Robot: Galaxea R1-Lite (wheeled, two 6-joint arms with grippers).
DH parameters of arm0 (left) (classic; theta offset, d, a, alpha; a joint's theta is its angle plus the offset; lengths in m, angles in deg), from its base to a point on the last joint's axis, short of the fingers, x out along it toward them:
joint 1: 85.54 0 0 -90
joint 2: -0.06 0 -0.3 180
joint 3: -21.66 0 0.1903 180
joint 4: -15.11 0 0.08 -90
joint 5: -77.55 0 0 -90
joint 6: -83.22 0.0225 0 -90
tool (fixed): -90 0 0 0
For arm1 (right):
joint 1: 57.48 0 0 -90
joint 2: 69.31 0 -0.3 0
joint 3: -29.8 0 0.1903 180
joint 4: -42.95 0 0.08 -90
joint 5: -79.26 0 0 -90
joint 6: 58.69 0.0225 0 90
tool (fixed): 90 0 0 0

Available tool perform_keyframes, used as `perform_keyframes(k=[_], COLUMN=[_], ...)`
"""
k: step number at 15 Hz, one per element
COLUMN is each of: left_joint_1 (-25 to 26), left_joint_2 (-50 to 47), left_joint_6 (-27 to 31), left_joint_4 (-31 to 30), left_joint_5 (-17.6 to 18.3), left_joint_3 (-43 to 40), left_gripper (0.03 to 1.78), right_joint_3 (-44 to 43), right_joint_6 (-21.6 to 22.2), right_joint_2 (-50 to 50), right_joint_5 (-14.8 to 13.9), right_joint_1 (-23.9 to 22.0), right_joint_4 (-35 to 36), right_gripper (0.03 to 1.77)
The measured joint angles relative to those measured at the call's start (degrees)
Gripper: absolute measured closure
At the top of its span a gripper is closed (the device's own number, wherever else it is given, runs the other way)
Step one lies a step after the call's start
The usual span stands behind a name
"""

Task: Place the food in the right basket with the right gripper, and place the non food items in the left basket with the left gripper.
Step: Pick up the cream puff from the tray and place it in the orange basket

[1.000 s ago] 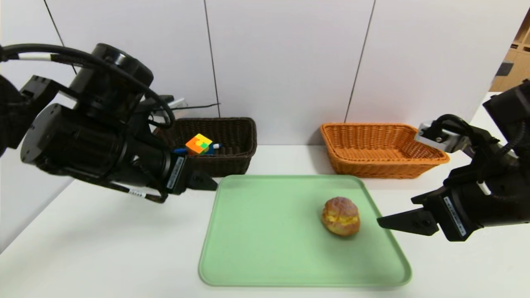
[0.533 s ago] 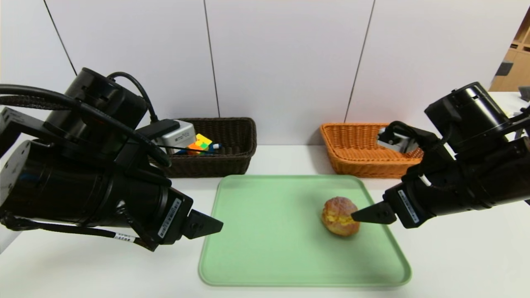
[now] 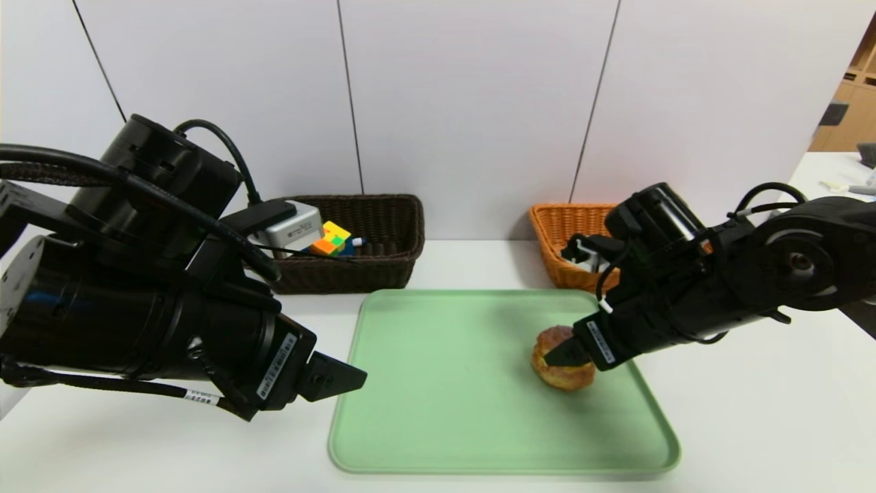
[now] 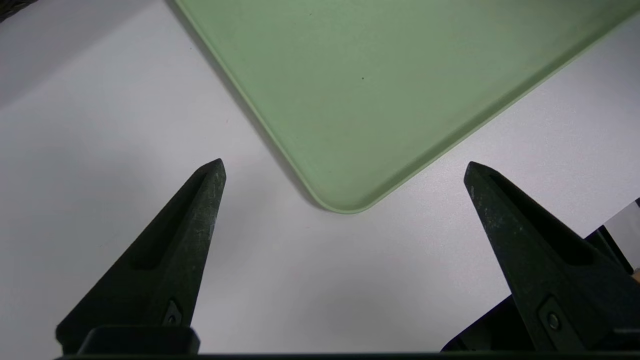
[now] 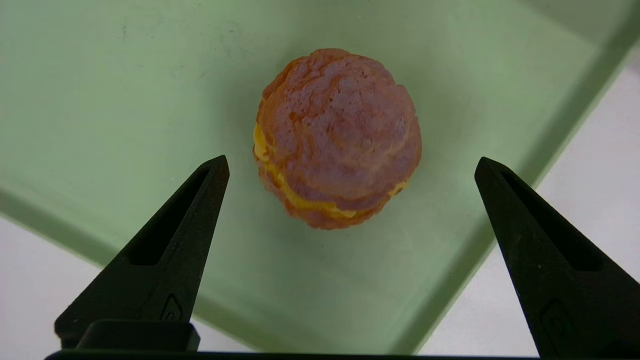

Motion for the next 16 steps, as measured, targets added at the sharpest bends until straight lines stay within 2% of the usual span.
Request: perform_keyframes(k=[10, 14, 15, 16], left_joint_1=[0.01, 0.01, 0.01, 0.01], left_joint_2=[0.74, 1.07, 1.10, 1.10], left_joint_6=[-0.01, -0.01, -0.01, -0.04], left_joint_4=[-0.49, -1.65, -1.65, -1.65], left_joint_5=[0.00, 0.07, 0.07, 0.05], left_joint_3=[0.13, 0.16, 0.16, 0.16], left_gripper=[0.12, 0.12, 0.12, 0.12], right_joint_3=[-1.95, -1.93, -1.93, -1.93], right_joint_6=[-0.05, 0.06, 0.12, 0.17], right_joint_2=[5.97, 6.34, 6.33, 6.28], right_joint_5=[-0.20, -2.29, -2.34, -2.32], right_joint_1=[0.84, 2.26, 2.39, 2.47], right_joint_4=[0.00, -0.11, -0.11, -0.15], right_gripper=[0.10, 0.10, 0.15, 0.34])
